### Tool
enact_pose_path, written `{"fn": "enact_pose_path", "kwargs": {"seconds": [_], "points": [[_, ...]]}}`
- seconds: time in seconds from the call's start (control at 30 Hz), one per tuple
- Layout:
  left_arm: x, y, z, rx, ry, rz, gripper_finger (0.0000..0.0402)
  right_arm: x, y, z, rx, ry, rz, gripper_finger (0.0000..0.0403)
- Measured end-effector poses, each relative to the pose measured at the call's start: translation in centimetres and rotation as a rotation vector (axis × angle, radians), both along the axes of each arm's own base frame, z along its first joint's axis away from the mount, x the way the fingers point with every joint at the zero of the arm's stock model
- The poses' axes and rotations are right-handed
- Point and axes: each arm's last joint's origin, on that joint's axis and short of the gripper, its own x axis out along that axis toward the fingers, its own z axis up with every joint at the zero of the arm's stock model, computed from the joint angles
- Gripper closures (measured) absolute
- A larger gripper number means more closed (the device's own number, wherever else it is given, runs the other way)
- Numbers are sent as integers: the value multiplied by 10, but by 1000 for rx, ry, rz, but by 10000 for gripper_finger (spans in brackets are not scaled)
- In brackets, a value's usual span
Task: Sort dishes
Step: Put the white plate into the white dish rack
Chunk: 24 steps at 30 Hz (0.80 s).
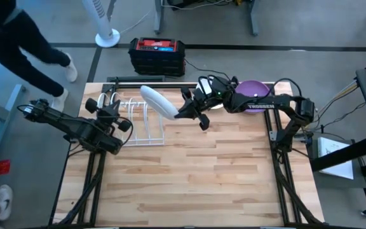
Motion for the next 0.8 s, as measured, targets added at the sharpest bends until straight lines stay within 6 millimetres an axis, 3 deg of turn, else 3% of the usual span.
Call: {"fn": "enact_pose_path", "kwargs": {"seconds": [0.63,0.8], "points": [[6,-2,8,129,-146,-3,401,0,-2,-1,-9,3,-12,403],[6,-2,11,125,-159,-2,401,1,-5,-3,17,18,-127,403]]}}
